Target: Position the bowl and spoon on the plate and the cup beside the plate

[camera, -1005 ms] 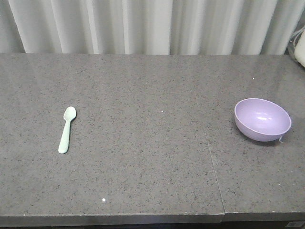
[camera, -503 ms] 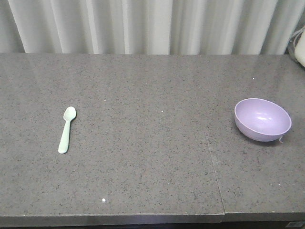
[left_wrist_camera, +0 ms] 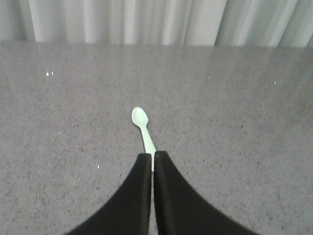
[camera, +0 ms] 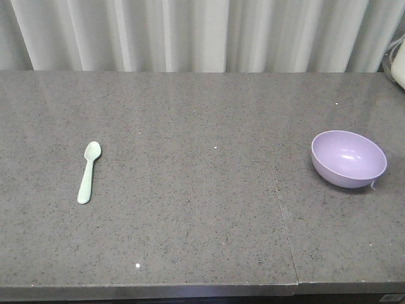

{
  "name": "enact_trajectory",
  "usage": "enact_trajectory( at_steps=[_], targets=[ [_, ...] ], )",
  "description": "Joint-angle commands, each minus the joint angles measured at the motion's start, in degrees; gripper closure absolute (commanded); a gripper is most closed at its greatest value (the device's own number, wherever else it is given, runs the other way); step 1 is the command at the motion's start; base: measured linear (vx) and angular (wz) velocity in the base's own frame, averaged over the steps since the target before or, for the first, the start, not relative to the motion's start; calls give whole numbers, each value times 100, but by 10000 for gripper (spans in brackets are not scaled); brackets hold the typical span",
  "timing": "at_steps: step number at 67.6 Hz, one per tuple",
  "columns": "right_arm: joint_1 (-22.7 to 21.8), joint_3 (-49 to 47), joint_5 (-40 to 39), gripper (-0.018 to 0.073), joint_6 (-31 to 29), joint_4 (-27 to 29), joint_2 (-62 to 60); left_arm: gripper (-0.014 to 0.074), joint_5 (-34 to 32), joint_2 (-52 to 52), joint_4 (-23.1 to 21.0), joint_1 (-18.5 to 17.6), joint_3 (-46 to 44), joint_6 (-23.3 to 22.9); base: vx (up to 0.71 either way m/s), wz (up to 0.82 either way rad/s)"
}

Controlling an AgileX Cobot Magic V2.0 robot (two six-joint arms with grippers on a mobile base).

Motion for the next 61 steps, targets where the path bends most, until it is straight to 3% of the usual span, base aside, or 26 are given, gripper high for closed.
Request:
enact_trajectory(
  at_steps=[1, 21, 61],
  targets=[
    [-37, -631, 284, 570, -53, -115, 541, 603, 249, 614, -26, 22, -643, -22, 0, 0],
    [-37, -1972, 1740, 570, -59, -120, 1935, 603, 1760, 1885, -44, 22, -1630, -28, 0, 0],
    [-37, -2118, 1823, 552, -59, -114, 2096, 595, 1837, 2031, -49, 22, -1650, -28, 0, 0]
  ],
)
